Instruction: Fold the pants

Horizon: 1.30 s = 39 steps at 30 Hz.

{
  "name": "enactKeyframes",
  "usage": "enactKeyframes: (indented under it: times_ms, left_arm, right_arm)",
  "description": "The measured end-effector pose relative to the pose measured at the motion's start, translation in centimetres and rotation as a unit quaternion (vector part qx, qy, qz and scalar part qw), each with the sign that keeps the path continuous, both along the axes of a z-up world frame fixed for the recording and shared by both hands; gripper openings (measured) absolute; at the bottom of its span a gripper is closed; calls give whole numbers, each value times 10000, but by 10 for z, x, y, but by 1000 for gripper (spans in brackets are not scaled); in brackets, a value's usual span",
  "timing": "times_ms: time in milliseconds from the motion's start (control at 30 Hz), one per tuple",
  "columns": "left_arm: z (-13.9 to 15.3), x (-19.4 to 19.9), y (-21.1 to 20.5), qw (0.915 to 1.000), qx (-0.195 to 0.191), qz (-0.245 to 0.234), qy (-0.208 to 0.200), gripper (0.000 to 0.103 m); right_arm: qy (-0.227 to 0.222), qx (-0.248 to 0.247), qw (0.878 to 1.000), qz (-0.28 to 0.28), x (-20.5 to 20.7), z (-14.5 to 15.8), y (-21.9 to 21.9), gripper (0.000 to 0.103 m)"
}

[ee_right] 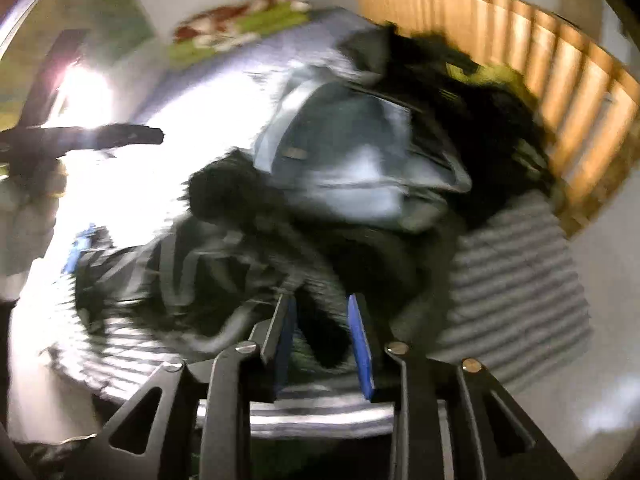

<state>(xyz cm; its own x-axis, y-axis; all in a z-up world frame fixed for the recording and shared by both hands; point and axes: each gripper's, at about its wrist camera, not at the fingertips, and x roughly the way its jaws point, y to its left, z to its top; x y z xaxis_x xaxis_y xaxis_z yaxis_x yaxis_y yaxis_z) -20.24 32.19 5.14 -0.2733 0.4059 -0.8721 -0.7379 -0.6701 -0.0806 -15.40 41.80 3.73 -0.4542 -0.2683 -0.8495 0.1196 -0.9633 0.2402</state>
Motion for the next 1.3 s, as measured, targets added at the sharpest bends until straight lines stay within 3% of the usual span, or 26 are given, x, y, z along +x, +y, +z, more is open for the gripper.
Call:
enactKeyframes:
  times_ms: [100, 167, 267, 333, 400, 500, 567, 633, 733, 800, 833, 867, 967, 1100, 1200, 1300]
  left_arm:
    - [31, -10, -73, 9975, 336, 549, 293, 43]
    - [51, -13, -143, 9904, 520, 1155, 545, 43]
    - [62, -4, -255, 9703, 632, 2084, 1053, 43]
    - [55, 8, -331, 9489, 501, 2815, 1336, 46]
    - [27, 17, -390, 9362, 386, 3320, 1088, 54]
    - [-44, 26, -438, 9307, 8, 3638, 392, 55]
    - [-85, 28, -445, 9299, -130, 3674, 74, 56]
    - [-134, 23, -443, 9299, -18, 3646, -484, 59]
    - [-185, 10, -434, 9272, -346, 3681, -596, 60]
    - [-208, 0, -431, 9190, -450, 3858, -675, 37]
    - [-217, -4, -433, 9155, -342, 3916, -853, 7]
    - [-221, -5, -436, 9118, -228, 3992, -937, 4]
    - [-207, 0, -446, 9108, -53, 4069, -694, 3]
    - [-162, 15, -471, 9081, 216, 4173, -290, 3]
    - [-114, 18, -488, 9040, 415, 4255, 58, 3]
    - [-63, 4, -493, 9023, 465, 4261, 471, 3]
  right_arm:
    - [287, 0, 9982, 531, -10, 6, -34, 30]
    - [424, 9, 9955, 851, -18, 1, -59, 30]
    - [637, 14, 9914, 1140, -31, -15, -86, 30]
    - [540, 116, 9907, 1240, -43, -32, -98, 30]
    - [446, 432, 9907, 1212, -55, -46, -105, 30]
    - [103, 590, 9938, 936, -78, -67, -102, 36]
    - [-59, 633, 9951, 753, -96, -77, -102, 40]
    - [-99, 679, 9949, 745, -108, -81, -107, 43]
    - [-123, 715, 9920, 1032, -119, -81, -126, 45]
    - [-62, 910, 9886, 1200, -124, -81, -141, 46]
    - [21, 1086, 9863, 1237, -127, -81, -148, 46]
    - [97, 1244, 9841, 1262, -130, -80, -153, 45]
    - [91, 1288, 9840, 1226, -141, -76, -152, 5]
    - [415, 882, 9923, 761, -145, -48, -121, 5]
    - [554, 131, 9977, 377, -143, -17, -82, 5]
    - [911, -461, 9948, 22, -144, 21, -45, 5]
